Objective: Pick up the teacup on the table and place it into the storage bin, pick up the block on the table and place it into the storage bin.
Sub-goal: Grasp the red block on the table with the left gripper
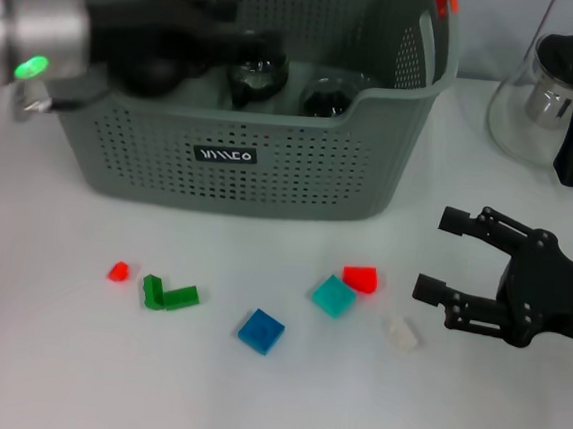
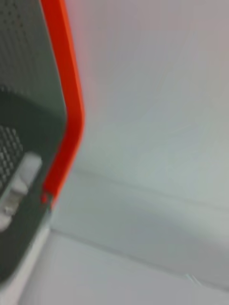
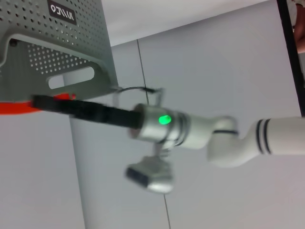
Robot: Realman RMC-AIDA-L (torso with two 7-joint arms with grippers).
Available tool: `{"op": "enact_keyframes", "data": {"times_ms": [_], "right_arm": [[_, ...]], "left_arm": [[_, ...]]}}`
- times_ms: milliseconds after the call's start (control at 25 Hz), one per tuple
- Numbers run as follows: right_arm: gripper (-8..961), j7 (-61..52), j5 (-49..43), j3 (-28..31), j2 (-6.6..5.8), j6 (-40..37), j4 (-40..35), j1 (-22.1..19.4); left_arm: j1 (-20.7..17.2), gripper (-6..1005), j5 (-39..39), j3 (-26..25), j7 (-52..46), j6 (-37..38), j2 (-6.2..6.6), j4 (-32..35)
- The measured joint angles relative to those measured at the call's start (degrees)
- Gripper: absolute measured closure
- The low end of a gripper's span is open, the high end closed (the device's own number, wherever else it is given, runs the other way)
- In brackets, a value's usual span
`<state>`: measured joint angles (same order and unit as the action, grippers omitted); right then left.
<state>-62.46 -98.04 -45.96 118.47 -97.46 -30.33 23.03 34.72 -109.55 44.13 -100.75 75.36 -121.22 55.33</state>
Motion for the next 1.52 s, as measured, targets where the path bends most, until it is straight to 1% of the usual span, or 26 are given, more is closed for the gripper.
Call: {"op": "enact_keyframes", "data": {"times_ms": [40,80,160,240,320,440,520,600,800,920,1160,1520], "right_arm": [[7,0.01,0.01,0.00,0.02,-0.01,0.00,0.01],[7,0.04,0.01,-0.01,0.04,0.01,0.00,0.00],[7,0.08,-0.01,0.00,0.10,0.14,0.00,0.03],[7,0.10,-0.07,0.00,0.15,0.19,0.00,0.07],[7,0.11,-0.09,0.00,0.19,0.21,0.00,0.08],[7,0.11,-0.11,0.00,0.31,0.23,0.00,0.15],[6,0.06,-0.13,0.00,0.36,0.24,0.00,0.16],[6,0.02,-0.13,0.00,0.36,0.25,0.00,0.17],[6,-0.08,-0.14,0.00,0.34,0.26,0.00,0.11],[6,-0.09,-0.14,0.00,0.31,0.30,0.00,-0.03],[6,-0.04,-0.13,0.00,0.36,0.34,0.00,-0.32],[6,-0.04,-0.13,0.02,0.17,0.34,0.00,-0.44]], "left_arm": [[-2.56,146,1.21,-5.53,6.89,8.06,0.02,-1.33],[-2.56,148,1.21,-5.53,6.89,8.06,0.02,-1.33],[-4.52,150,0.86,-9.99,14.51,14.87,0.08,-3.89],[-6.46,152,-0.35,-13.17,20.98,19.09,0.21,-6.84],[-8.20,154,-2.19,-14.83,25.12,20.56,0.12,-8.52],[-11.88,156,-7.19,-15.98,31.28,19.57,-1.24,-9.33],[-13.79,158,-8.67,-16.06,33.24,18.01,-2.13,-9.28],[-15.46,159,-9.04,-16.36,33.95,15.88,-2.62,-9.33],[-16.87,161,-10.34,-18.79,36.02,11.91,-2.72,-11.32],[-16.74,163,-13.02,-18.91,36.04,10.14,-2.73,-12.19],[-16.91,249,-14.77,-19.08,35.79,8.08,-2.77,-13.72],[-17.14,248,-15.48,-19.15,35.77,5.68,-2.80,-15.33]]}}
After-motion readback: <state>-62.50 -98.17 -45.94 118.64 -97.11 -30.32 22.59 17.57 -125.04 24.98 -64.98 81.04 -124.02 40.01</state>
